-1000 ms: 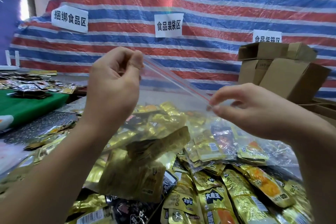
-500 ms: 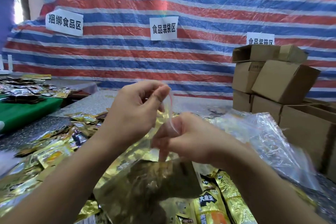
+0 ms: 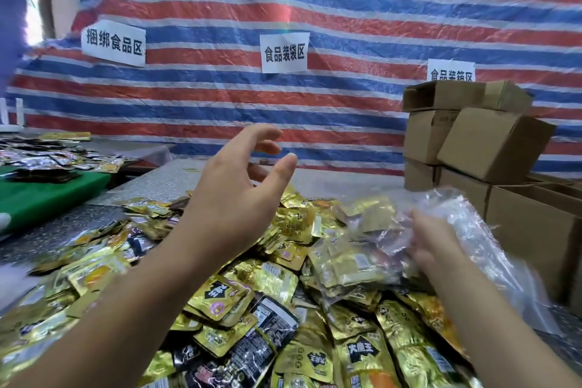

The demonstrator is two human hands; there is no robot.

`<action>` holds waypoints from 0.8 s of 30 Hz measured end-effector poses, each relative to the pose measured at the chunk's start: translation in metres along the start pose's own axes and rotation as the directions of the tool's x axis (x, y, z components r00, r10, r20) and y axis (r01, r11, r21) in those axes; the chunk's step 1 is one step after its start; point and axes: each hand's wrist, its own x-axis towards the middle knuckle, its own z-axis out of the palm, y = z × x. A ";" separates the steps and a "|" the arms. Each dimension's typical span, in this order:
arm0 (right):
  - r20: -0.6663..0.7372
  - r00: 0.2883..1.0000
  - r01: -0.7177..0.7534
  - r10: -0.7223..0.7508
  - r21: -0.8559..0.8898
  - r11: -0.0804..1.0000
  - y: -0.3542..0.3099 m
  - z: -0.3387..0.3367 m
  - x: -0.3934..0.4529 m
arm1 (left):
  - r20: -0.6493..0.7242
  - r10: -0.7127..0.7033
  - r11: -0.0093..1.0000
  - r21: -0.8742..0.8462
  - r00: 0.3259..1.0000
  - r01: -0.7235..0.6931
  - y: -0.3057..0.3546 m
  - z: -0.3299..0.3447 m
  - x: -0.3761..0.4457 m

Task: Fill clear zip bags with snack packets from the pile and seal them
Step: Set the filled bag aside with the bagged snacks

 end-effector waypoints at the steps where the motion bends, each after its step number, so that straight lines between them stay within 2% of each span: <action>1: -0.036 0.999 -0.036 0.036 -0.014 0.999 0.003 -0.003 0.005 | 0.002 0.002 1.000 -0.008 1.000 -0.002 0.001 0.000 0.000; 4: -0.170 0.984 -0.040 0.047 0.042 0.998 -0.001 -0.007 0.013 | 0.011 -0.015 0.999 -0.043 1.000 0.016 0.001 0.000 0.001; 7: -0.311 0.950 0.054 -0.018 0.107 0.993 -0.005 -0.008 0.016 | 0.010 -0.033 0.998 -0.049 0.999 0.033 0.001 -0.001 0.001; 8: -0.324 0.943 0.101 -0.071 0.078 0.992 -0.006 -0.006 0.015 | 0.004 -0.034 0.998 -0.048 0.999 0.034 0.000 -0.002 0.001; 10: -0.325 0.909 0.228 -0.263 -0.141 0.963 -0.005 -0.004 0.013 | -0.007 -0.036 0.998 -0.048 0.999 0.036 0.000 -0.003 0.002; 11: -0.294 0.867 0.316 -0.403 -0.301 0.900 -0.004 -0.003 0.010 | -0.010 -0.038 0.998 -0.050 0.999 0.037 0.000 -0.002 0.002; 12: -0.236 0.798 0.409 -0.555 -0.464 0.785 -0.004 -0.002 0.004 | -0.013 -0.038 0.998 -0.049 0.999 0.038 0.001 -0.002 0.002; 14: -0.057 0.600 0.537 -0.798 -0.710 0.455 -0.002 0.003 -0.007 | -0.016 -0.033 0.999 -0.038 0.999 0.032 0.001 -0.001 0.001; 15: 0.062 0.510 0.562 -0.858 -0.779 0.277 0.000 0.007 -0.012 | -0.015 -0.028 0.999 -0.034 0.999 0.028 0.001 0.000 0.000; 16: 0.205 0.459 0.581 -0.864 -0.805 0.118 0.002 0.013 -0.017 | -0.012 -0.025 0.999 -0.031 1.000 0.025 0.001 0.000 0.000; 17: 0.354 0.452 0.611 -0.819 -0.792 -0.005 0.005 0.019 -0.019 | -0.010 -0.025 0.999 -0.027 1.000 0.025 0.001 0.000 0.000; 18: 0.483 0.486 0.640 -0.728 -0.764 -0.079 0.010 0.024 -0.020 | -0.007 -0.026 0.999 -0.019 1.000 0.026 0.001 0.000 0.000; 20: 0.618 0.617 0.628 -0.488 -0.760 -0.167 0.021 0.030 -0.014 | 0.001 -0.026 1.000 0.001 1.000 0.026 0.000 0.001 0.000; 22: 0.602 0.743 0.549 -0.291 -0.798 -0.249 0.032 0.025 0.000 | 0.016 -0.025 1.000 0.004 1.000 0.025 0.000 0.001 0.000; 24: 0.553 0.806 0.500 -0.211 -0.827 -0.256 0.039 0.015 0.013 | 0.026 -0.011 1.000 -0.018 1.000 0.012 0.000 0.001 0.000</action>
